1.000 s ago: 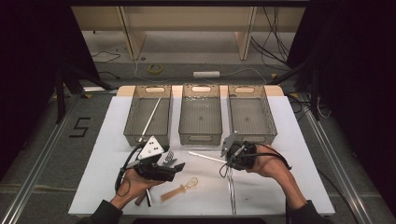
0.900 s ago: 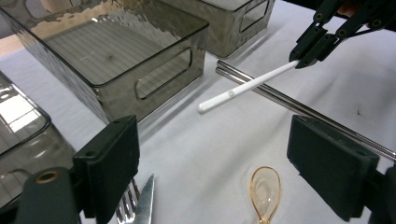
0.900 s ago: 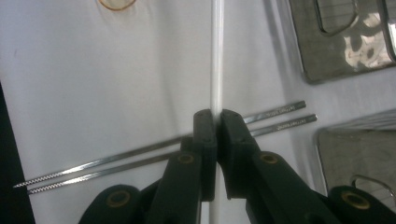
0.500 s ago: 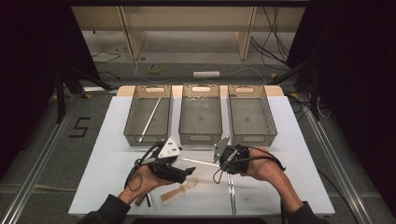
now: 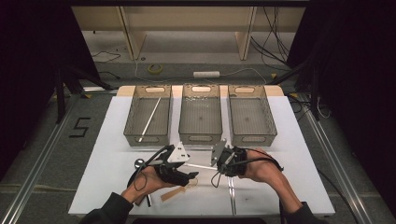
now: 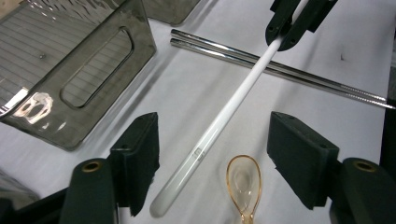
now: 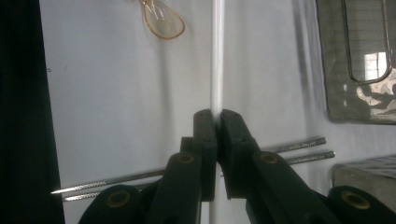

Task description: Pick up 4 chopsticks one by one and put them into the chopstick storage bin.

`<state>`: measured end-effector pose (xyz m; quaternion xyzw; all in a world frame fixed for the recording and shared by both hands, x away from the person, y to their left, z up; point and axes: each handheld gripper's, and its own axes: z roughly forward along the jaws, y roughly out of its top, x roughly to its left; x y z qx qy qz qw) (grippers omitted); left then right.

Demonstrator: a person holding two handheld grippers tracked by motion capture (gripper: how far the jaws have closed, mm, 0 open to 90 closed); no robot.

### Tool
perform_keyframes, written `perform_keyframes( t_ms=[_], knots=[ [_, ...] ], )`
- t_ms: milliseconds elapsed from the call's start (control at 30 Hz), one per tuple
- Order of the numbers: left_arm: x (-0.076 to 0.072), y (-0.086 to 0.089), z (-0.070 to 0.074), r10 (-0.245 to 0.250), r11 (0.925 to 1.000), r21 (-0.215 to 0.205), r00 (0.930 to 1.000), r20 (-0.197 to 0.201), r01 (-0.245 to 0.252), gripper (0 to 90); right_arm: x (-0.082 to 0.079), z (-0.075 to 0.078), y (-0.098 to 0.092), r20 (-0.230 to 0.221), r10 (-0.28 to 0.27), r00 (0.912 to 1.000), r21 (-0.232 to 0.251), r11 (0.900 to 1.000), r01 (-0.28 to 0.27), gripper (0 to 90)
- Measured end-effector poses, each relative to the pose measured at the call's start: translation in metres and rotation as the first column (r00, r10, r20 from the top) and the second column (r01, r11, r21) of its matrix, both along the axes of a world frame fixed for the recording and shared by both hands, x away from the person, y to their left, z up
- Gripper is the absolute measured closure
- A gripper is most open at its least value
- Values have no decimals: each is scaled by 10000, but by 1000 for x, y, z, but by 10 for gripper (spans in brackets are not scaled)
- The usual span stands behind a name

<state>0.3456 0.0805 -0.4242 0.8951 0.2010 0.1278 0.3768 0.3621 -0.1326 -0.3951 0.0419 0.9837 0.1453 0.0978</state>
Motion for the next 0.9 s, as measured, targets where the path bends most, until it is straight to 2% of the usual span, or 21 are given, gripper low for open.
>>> perform_keyframes(
  t_ms=[333,733,900],
  knots=[
    [-4,-5,-3,-473,9979,461,9987,173,464,479,-3,0,4,-59,219,9997,-72,9997,-219,862],
    [-7,-8,-5,-1006,9922,763,9947,203,988,616,-7,-1,9,-210,430,9989,-175,9989,-433,862],
    [-7,-8,-5,-1132,9906,793,9934,206,1112,670,-7,-2,9,-101,737,9972,-122,9972,-738,862]
  ],
)
